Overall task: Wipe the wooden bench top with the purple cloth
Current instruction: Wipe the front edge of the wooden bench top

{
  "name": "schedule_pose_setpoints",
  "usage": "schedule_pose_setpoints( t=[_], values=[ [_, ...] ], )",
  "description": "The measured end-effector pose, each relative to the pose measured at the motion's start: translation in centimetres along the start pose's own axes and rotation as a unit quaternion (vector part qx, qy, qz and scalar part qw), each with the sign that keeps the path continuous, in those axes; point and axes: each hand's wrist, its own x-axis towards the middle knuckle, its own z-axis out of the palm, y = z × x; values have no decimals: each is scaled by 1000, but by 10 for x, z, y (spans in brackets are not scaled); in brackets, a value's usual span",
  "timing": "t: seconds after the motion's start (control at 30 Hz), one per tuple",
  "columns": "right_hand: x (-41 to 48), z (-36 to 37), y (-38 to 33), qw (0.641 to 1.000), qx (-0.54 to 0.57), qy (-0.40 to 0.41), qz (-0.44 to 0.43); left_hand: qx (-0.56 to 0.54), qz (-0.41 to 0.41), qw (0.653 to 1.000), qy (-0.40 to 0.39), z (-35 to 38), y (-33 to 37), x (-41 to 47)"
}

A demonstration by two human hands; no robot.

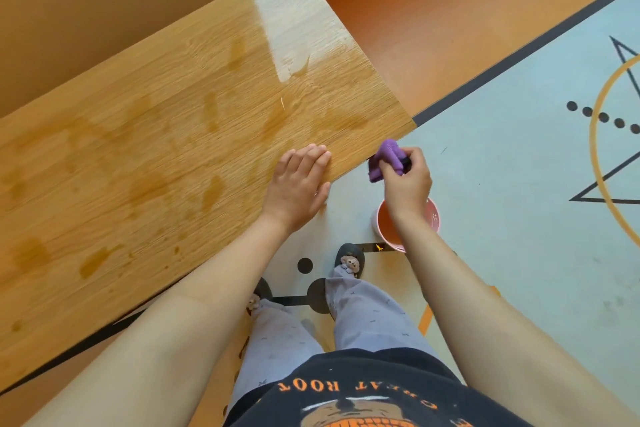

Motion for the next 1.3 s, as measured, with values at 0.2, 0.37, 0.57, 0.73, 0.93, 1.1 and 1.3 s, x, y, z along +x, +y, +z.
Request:
schedule_pose_setpoints(
  t=[0.2,0.37,0.57,0.73,0.93,1.1,1.3],
  values=[
    [-98,54,1,996,-1,-88,-25,-68,-17,996,50,-18,-31,-65],
    [-163,94,5,972,-58,-217,-74,-57,-55,996,50,-24,-75,-154],
    [-151,86,-3,996,-16,-87,-19,-20,27,999,33,-21,-117,-193],
    [-103,70,-14,997,-15,40,70,-16,53,998,33,-14,-126,-194],
    [-179,115,-18,1000,-1,-9,19,-12,53,997,51,-7,-130,-194],
    [-241,143,-6,984,-10,-178,10,-26,54,996,61,-8,-129,-192],
    [-168,100,-9,992,-63,-111,-7,-17,42,999,30,-8,-130,-191]
  ],
)
